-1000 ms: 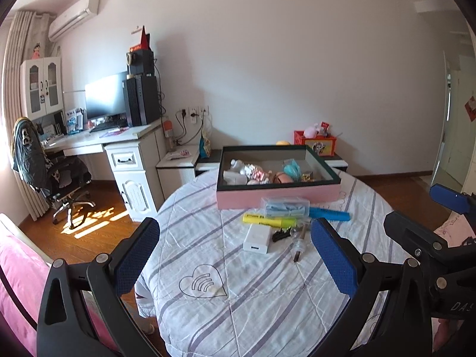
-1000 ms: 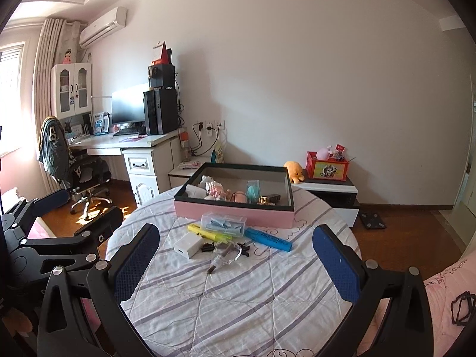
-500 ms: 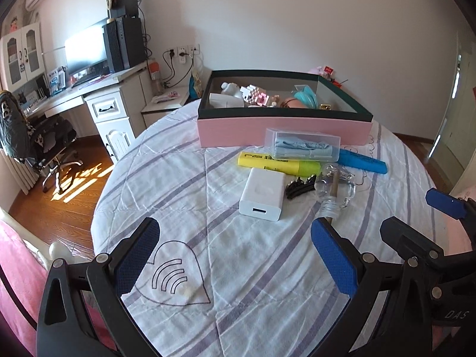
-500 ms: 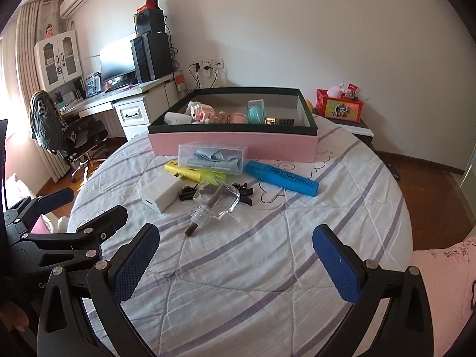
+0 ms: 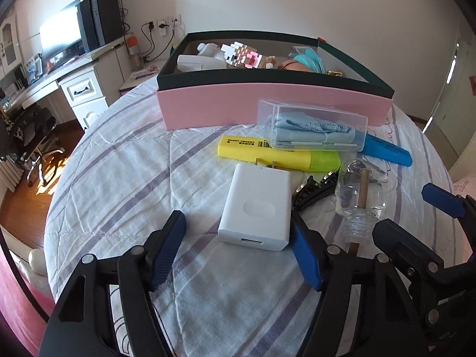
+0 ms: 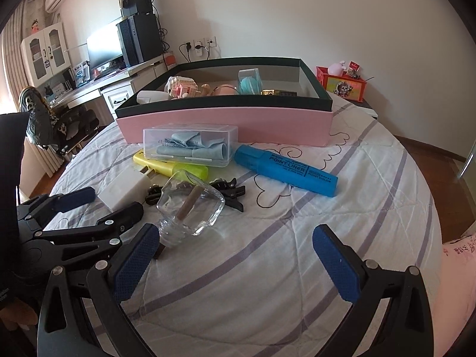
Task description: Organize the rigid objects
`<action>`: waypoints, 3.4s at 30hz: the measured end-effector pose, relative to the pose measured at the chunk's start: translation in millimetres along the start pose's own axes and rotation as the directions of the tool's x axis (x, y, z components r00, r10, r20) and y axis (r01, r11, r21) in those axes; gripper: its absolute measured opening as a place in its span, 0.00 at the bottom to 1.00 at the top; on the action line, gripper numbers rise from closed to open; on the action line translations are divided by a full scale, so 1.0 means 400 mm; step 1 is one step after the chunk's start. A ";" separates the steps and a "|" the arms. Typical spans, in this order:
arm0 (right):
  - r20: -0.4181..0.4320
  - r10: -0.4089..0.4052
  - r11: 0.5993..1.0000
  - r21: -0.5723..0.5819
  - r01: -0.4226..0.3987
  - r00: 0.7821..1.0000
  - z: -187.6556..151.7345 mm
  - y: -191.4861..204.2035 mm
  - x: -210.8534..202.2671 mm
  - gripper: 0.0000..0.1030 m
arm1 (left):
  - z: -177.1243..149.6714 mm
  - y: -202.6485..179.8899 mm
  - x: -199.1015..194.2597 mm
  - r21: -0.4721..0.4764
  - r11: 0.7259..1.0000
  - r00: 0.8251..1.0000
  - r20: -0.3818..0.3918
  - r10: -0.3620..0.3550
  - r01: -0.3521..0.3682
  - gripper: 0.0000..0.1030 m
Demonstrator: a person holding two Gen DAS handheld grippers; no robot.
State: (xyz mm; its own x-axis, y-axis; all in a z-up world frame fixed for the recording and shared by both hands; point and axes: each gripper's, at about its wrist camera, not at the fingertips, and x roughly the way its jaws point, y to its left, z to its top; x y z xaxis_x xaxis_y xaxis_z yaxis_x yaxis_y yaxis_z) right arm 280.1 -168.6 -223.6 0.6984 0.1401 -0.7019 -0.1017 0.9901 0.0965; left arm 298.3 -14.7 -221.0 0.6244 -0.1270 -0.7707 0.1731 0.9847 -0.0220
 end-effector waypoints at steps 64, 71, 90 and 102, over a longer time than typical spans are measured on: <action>0.064 0.130 0.987 -0.098 -0.123 0.989 0.203 0.010 0.018 0.49 | 0.069 0.015 -0.003 0.026 0.998 0.997 0.051 -0.066 0.064 0.52; 0.038 0.144 0.985 -0.105 -0.140 0.989 0.172 0.028 0.020 0.49 | 0.046 -0.011 0.004 0.046 0.997 0.998 0.033 -0.061 0.059 0.41; 0.108 0.044 0.989 -0.143 -0.029 0.993 0.345 -0.040 0.052 0.49 | 0.408 -0.027 0.019 0.134 0.989 0.989 0.124 -0.085 0.068 0.40; 0.040 -0.026 0.991 -0.127 0.031 0.999 0.444 -0.114 0.270 0.51 | 0.512 -0.072 0.237 0.126 0.992 1.000 0.002 -0.022 0.021 0.40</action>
State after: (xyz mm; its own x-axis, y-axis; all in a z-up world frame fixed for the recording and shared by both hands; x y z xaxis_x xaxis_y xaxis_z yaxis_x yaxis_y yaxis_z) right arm 486.1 -197.7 -178.4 0.7286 0.1145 -0.6753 -0.1693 0.9854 -0.0156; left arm 508.5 -79.5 -162.8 0.6219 -0.1487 -0.7688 0.2806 0.9589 0.0416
